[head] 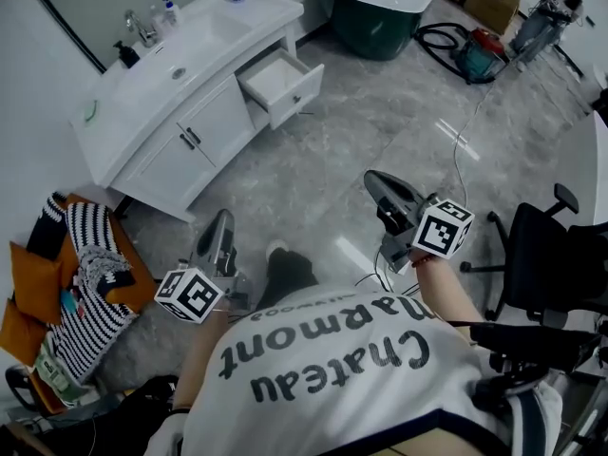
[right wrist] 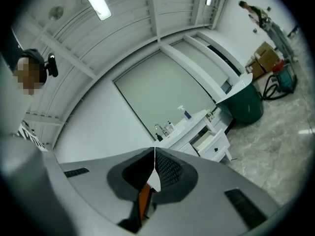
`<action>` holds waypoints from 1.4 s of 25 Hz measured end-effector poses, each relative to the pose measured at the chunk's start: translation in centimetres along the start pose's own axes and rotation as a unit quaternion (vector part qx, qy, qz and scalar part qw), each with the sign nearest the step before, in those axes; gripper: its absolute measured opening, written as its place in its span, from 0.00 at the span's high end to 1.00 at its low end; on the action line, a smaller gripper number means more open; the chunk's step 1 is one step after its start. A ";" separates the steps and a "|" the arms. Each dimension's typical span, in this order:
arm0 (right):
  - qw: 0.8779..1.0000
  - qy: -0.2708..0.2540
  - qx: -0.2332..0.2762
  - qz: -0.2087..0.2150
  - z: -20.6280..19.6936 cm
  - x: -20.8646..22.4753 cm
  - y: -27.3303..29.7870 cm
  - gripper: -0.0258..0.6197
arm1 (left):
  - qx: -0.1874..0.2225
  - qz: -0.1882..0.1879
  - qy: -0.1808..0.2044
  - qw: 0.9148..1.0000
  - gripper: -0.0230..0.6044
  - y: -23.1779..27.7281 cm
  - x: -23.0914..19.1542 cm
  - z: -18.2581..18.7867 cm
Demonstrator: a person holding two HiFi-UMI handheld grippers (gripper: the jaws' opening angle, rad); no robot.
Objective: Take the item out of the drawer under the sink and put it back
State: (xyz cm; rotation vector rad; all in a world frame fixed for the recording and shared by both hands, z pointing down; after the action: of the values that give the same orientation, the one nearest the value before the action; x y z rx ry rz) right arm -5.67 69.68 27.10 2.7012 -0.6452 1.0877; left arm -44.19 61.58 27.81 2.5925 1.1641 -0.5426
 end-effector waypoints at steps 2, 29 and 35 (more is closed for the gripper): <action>0.999 -0.032 -0.007 -0.004 0.3 -0.4 0.6 0.94 | -0.005 -0.013 0.013 1.000 0.95 0.6 0.1 0.6; 0.995 -0.039 0.016 -0.087 10.7 7.0 21.4 0.94 | -0.082 -0.099 0.042 0.991 0.95 25.5 -15.9 13.3; 0.994 -0.042 0.027 -0.102 11.9 8.0 25.3 0.94 | -0.096 -0.106 0.043 0.989 0.95 29.0 -19.6 15.3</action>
State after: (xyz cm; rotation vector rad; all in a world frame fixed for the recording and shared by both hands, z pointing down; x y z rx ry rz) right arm -4.45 40.84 23.65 2.7957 -0.3452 0.9583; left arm -37.79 24.08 24.50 2.3664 1.4537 -0.3419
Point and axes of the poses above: the fingertips, and each gripper's own axes: y forward along the fingers, x to its right, z out of its top, the point moved 10 cm from there along -y, backward along the fingers, and after that the axes turned 7 degrees about y, right-handed, at the moved point
